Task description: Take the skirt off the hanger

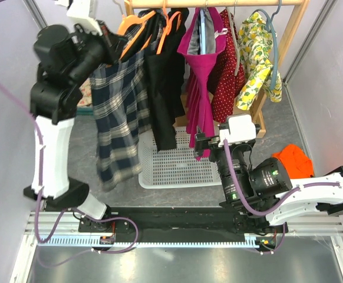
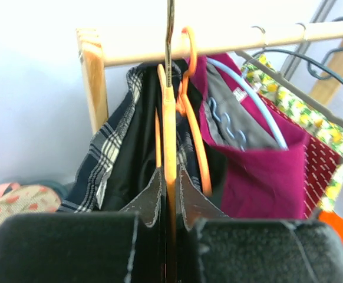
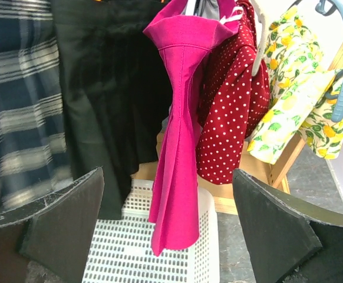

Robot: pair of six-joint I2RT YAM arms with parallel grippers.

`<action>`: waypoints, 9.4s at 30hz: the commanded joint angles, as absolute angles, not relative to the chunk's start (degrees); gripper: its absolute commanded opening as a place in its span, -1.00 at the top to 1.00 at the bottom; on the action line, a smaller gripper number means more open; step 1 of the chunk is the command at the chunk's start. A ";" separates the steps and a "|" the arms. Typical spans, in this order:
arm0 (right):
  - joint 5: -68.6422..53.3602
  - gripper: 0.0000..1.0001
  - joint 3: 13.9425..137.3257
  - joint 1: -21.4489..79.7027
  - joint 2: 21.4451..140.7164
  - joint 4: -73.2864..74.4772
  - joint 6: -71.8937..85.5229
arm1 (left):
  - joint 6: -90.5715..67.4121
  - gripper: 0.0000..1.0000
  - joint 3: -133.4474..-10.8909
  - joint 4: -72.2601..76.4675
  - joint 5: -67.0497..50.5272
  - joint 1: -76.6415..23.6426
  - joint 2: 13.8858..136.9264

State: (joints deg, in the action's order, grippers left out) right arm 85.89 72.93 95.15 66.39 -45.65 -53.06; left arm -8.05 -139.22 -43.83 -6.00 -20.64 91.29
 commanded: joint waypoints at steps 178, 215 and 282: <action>26.89 0.20 89.56 84.20 98.55 22.58 21.02 | 2.37 0.97 -127.00 -44.12 -18.28 -29.36 74.53; 34.64 -0.80 92.72 69.09 86.57 5.72 10.72 | -3.07 0.97 -137.81 -45.26 -25.13 -29.01 67.50; 75.41 1.00 106.53 57.22 73.13 -3.52 -26.90 | 29.80 0.96 -107.14 -87.28 -16.70 -28.92 43.59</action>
State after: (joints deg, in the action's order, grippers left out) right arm 74.67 104.49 57.56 76.03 -0.82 -26.15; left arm 27.18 -107.85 -79.20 -18.00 -28.97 44.95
